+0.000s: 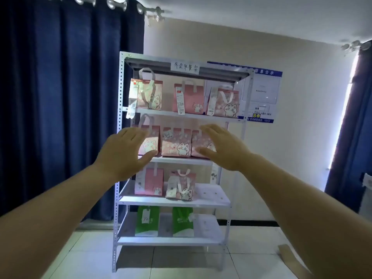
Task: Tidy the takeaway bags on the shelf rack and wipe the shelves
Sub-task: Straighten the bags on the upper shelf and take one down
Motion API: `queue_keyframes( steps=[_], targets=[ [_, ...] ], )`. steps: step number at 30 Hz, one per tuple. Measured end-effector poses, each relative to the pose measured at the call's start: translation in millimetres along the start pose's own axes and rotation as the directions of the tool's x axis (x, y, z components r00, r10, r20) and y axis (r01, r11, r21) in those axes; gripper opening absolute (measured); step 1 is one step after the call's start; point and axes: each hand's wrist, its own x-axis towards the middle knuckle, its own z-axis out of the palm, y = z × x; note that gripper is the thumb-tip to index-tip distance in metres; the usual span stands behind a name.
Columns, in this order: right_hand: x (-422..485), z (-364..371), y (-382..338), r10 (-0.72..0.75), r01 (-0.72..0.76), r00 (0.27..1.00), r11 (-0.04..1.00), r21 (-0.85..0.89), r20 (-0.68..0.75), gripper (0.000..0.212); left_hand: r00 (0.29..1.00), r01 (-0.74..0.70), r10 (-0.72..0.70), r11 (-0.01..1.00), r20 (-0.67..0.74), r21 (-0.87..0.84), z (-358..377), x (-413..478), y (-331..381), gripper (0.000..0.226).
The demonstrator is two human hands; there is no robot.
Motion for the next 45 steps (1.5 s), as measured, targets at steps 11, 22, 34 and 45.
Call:
queue_keyframes(
  steps=[11, 22, 34, 45],
  targets=[
    [64, 109, 5, 0.073, -0.088, 0.986, 0.991, 0.103, 0.147, 0.068, 0.98, 0.146, -0.152, 0.988, 0.127, 0.06, 85, 4, -77, 0.057],
    [253, 217, -8, 0.133, -0.141, 0.99, 0.963, 0.23, 0.05, 0.058, 0.963, 0.223, -0.237, 0.968, 0.128, 0.112, 169, 91, -250, 0.054],
    [376, 318, 34, 0.204, -0.163, 0.974, 0.932, 0.323, -0.097, 0.044, 0.947, 0.32, -0.316, 0.932, 0.048, -0.168, 290, 193, -354, 0.046],
    [494, 402, 117, 0.243, -0.158, 0.949, 0.917, 0.365, -0.202, 0.039, 0.937, 0.342, -0.349, 0.907, 0.016, -0.246, 402, 307, -414, 0.053]
  ],
)
